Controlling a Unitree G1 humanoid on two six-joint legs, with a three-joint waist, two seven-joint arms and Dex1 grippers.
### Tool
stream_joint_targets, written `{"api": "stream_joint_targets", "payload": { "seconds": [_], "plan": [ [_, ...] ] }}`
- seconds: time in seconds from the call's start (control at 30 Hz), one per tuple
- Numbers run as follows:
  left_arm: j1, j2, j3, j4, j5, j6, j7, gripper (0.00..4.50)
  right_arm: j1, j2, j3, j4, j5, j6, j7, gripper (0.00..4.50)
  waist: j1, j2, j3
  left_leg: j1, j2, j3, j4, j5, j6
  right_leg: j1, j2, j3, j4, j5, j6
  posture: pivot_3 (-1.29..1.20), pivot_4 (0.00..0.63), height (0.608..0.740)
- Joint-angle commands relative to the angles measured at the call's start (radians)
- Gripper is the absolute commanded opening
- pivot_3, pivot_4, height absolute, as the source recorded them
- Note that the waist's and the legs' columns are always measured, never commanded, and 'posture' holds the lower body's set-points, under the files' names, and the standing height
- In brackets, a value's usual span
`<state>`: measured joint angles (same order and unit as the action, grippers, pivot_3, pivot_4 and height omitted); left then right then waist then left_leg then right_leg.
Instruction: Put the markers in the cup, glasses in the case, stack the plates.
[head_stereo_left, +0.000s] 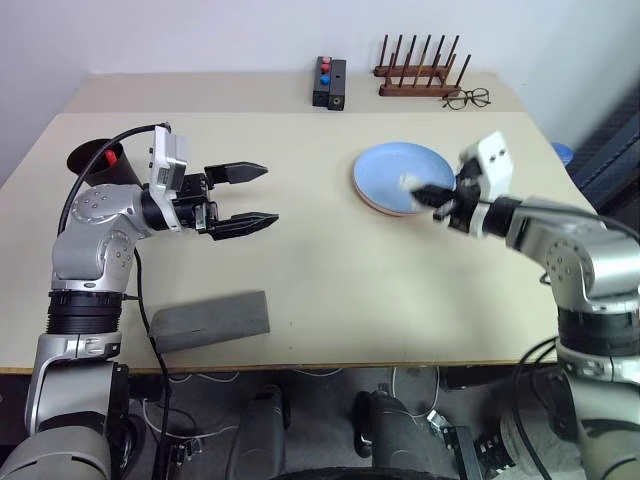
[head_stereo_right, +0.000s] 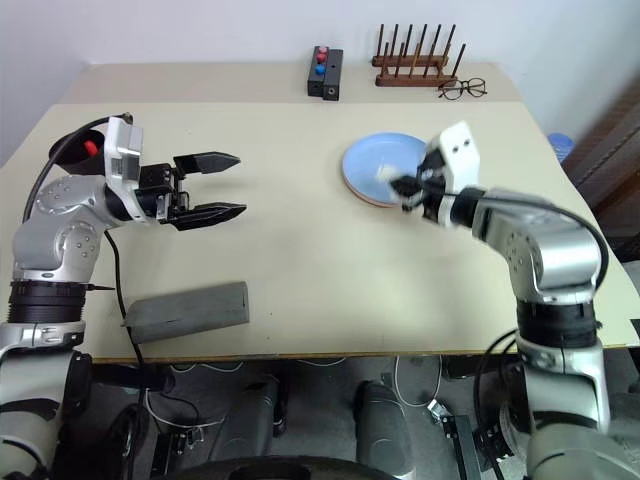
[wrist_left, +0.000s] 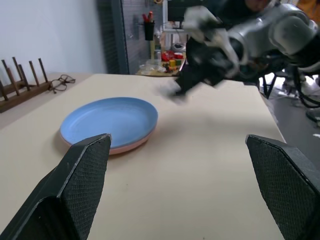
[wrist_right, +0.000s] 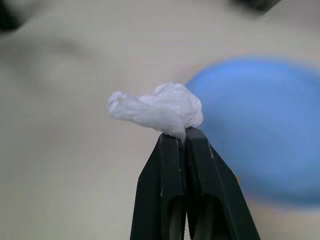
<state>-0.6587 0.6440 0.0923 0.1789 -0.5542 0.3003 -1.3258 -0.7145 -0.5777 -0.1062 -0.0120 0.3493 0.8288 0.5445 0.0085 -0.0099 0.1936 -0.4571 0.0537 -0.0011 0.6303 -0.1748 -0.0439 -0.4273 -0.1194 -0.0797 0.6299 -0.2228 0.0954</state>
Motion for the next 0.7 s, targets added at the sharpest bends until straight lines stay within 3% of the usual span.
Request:
{"api": "stream_joint_targets", "payload": {
  "seconds": [0.03, 0.13, 0.23, 0.43, 0.47, 0.7],
  "plan": [
    [-0.014, -0.006, 0.004, -0.022, -0.001, -0.012, 0.002, 4.50, -0.111, 0.059, 0.066, 0.234, -0.129, -0.191, -0.081, 0.06, -0.001, 0.000, 0.000, 0.000, 0.000, 0.000, 0.000, 0.000, 0.000, 0.000, 0.000, 0.000, 0.000, 0.000, 0.000, 0.00, 0.150, 0.740],
    [-0.011, -0.003, 0.012, -0.026, -0.002, -0.010, 0.007, 4.50, -0.153, 0.111, 0.062, 0.393, -0.149, -0.272, -0.098, 0.06, -0.003, 0.000, 0.000, 0.000, 0.000, 0.000, -0.002, 0.000, 0.000, 0.000, 0.000, 0.000, 0.000, 0.000, 0.001, 0.00, 0.150, 0.740],
    [0.001, 0.010, 0.031, -0.040, -0.012, 0.003, 0.016, 4.50, -0.154, 0.119, 0.083, 0.483, -0.188, -0.342, -0.089, 1.21, -0.001, 0.001, 0.001, 0.000, 0.000, 0.000, -0.003, 0.000, 0.000, 0.000, 0.000, 0.000, 0.000, 0.000, 0.002, 0.00, 0.150, 0.740],
    [0.046, 0.024, 0.057, -0.079, -0.025, 0.014, 0.049, 4.50, -0.159, 0.100, 0.040, 0.483, -0.165, -0.383, -0.061, 4.16, -0.015, 0.001, 0.001, -0.001, 0.000, 0.000, -0.003, 0.000, 0.000, -0.001, 0.000, 0.000, 0.001, 0.000, 0.002, 0.00, 0.150, 0.740],
    [0.049, 0.021, 0.060, -0.080, -0.027, 0.014, 0.055, 4.50, -0.160, 0.095, 0.032, 0.474, -0.160, -0.388, -0.054, 4.47, -0.019, 0.001, 0.001, -0.001, 0.000, 0.000, -0.003, 0.000, 0.000, -0.001, 0.000, 0.000, 0.001, 0.000, 0.002, 0.00, 0.150, 0.740],
    [0.029, -0.009, 0.047, -0.028, -0.002, -0.027, 0.090, 4.50, -0.110, 0.048, -0.076, 0.255, -0.060, -0.338, -0.003, 4.47, -0.020, 0.002, 0.001, -0.001, 0.000, 0.000, -0.003, 0.000, 0.000, -0.001, 0.000, 0.000, 0.001, 0.000, 0.002, 0.00, 0.150, 0.740]
  ]
}}
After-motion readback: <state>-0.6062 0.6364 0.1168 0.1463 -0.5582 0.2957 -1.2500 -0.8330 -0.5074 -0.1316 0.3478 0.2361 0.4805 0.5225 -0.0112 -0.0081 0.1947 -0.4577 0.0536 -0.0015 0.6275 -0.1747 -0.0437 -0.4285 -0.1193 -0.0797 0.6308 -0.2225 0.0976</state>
